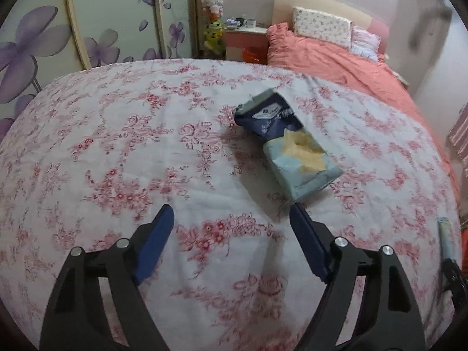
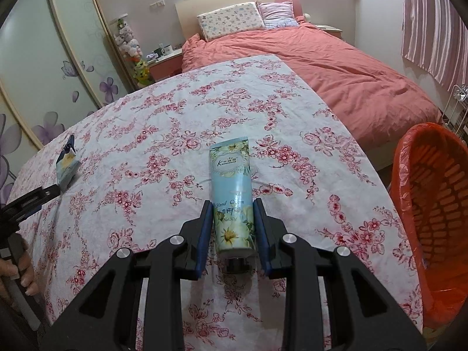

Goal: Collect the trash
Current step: 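Grasp the blue snack packet with the left tool while the right holds the tube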

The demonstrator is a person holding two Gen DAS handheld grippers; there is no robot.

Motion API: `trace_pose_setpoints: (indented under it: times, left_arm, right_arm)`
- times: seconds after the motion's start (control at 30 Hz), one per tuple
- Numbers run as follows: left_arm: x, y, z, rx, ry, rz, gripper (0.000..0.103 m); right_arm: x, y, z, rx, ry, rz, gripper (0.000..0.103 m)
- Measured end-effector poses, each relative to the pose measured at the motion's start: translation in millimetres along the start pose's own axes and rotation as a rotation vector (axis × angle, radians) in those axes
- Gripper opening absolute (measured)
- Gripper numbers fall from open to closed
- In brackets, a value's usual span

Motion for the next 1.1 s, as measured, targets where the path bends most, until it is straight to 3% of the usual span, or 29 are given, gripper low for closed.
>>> trace_pose_setpoints:
  times: [0.17, 0.4, 0.57, 0.73, 0.93, 1.1]
  left_arm:
    - [-20, 20, 16, -0.072, 0.015, -0.076, 0.094]
    - [-42, -20, 40, -0.025, 0.051, 0.004, 0.094]
    - [-46, -43, 50, 0.003, 0.047, 0.044, 0.083]
    - [-47, -51, 51, -0.007, 0.007, 0.06, 0.061]
    - [-54, -42, 41, -0.008, -0.06, -0.01, 0.048]
    - [-65, -23, 21, -0.004, -0.112, -0.075, 0.045]
  right_arm:
    - [1, 0, 0, 0.0, -0.002, 0.002, 0.029]
    - [0, -1, 0, 0.0, -0.003, 0.004, 0.029]
    - [1, 0, 0, -0.002, -0.011, 0.015, 0.029]
    - [3, 0, -1, -0.005, -0.025, 0.033, 0.029]
    - [3, 1, -1, -0.006, -0.032, 0.042, 0.029]
    - [3, 1, -2, -0.006, -0.03, 0.038, 0.03]
Point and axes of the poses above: each gripper's, at about its wrist camera, not at the fingertips, and y roughly against the way its jaws point, x to its left, z to its top, the point moved 10 cm from there along -y, roughly the way its jaws point, and after that the axes turned 6 degrees about z, right-handed, at the moved point
